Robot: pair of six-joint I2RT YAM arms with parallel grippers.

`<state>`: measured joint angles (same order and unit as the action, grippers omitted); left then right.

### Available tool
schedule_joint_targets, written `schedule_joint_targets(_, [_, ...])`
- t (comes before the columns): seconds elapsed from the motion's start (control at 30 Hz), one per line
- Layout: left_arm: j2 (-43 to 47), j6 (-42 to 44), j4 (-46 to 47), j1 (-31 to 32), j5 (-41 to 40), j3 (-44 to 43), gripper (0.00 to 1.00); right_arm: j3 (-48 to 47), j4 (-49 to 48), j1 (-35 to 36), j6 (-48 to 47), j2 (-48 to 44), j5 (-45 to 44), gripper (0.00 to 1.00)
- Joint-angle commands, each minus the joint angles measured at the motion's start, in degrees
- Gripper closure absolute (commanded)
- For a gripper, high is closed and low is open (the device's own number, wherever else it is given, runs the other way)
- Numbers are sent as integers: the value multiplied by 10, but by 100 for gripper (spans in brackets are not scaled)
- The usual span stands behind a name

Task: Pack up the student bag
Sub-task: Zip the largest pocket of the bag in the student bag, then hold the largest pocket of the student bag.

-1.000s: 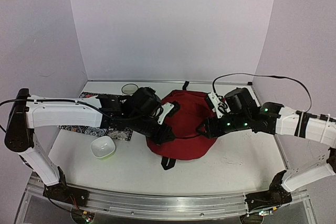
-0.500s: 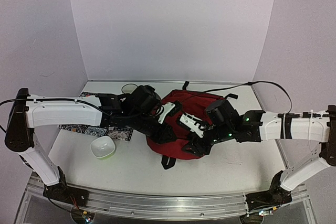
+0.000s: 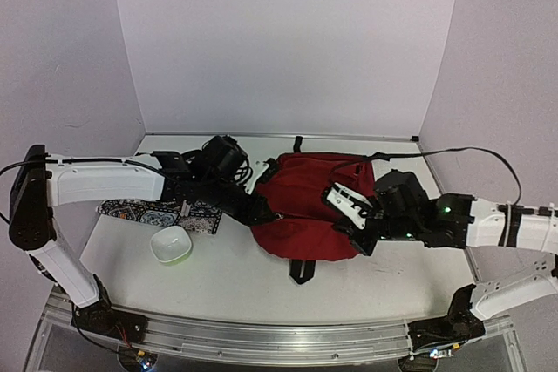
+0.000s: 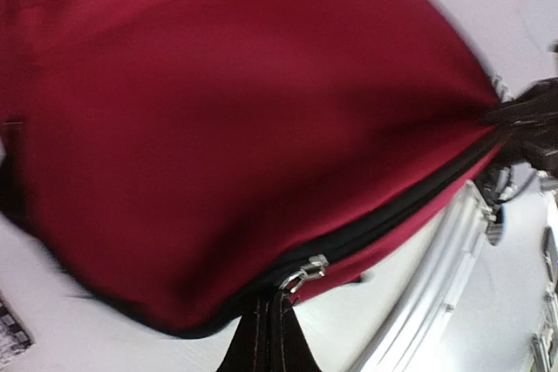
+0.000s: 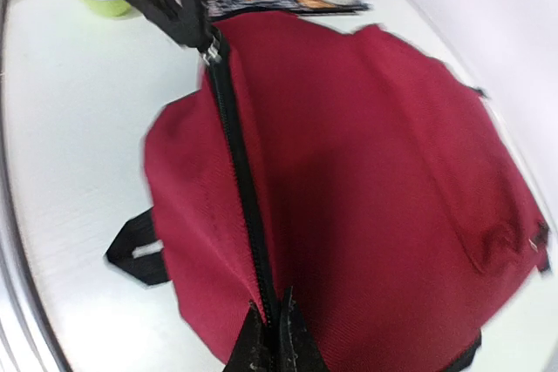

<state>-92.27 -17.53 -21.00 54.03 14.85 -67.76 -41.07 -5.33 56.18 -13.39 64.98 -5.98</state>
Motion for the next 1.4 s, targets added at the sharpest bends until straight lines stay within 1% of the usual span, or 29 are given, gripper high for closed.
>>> schedule_joint_targets(0.0, [34, 32, -44, -73, -64, 33, 100, 31, 41, -6, 21, -94, -181, 100])
schedule_joint_targets(0.07, [32, 41, -45, -103, -81, 44, 100, 41, 42, -8, 28, -119, -204, 100])
schedule_joint_targets(0.13, [22, 48, -45, -113, -92, 45, 100, 45, 40, -8, 31, -128, -201, 100])
schedule_joint_targets(0.2, [2, 49, -40, -115, -53, 28, 100, 41, 36, -8, 29, -125, -157, 99])
schedule_joint_targets(0.27, [-6, 42, -12, -110, 26, 13, 100, 28, 27, -8, 30, -108, -86, 88])
schedule_joint_targets(0.3, [-6, 37, 5, -100, 64, 9, 100, 15, 24, -8, 31, -93, -58, 80])
schedule_joint_targets(0.4, [-7, 33, 21, -64, 99, -17, 100, -26, 12, -8, 42, -41, 27, 65])
schedule_joint_targets(0.5, [-1, 16, 42, -34, 139, -33, 100, -48, -29, -7, 56, 1, 100, 53])
schedule_joint_targets(0.63, [6, -1, 56, 1, 168, -54, 100, -60, -93, -3, 71, 43, 159, 42])
schedule_joint_targets(0.77, [8, -12, 56, 17, 182, -67, 100, -77, -110, 6, 79, 79, 185, 39])
schedule_joint_targets(0.93, [18, -26, 58, 24, 191, -55, 100, -60, -124, 8, 91, 103, 181, 40])
schedule_joint_targets(1.03, [28, -30, 60, 24, 177, -40, 100, -44, -123, 7, 95, 107, 169, 43])
schedule_joint_targets(1.07, [32, -31, 59, 24, 170, -36, 100, -40, -121, 8, 96, 107, 169, 46])
schedule_joint_targets(1.13, [36, -32, 59, 24, 162, -29, 100, -34, -113, 8, 99, 104, 166, 55])
schedule_joint_targets(1.17, [38, -33, 59, 24, 161, -27, 100, -31, -105, 7, 99, 102, 164, 63])
schedule_joint_targets(1.37, [40, -36, 59, 24, 146, -22, 100, -29, -55, 8, 92, 82, 152, 95])
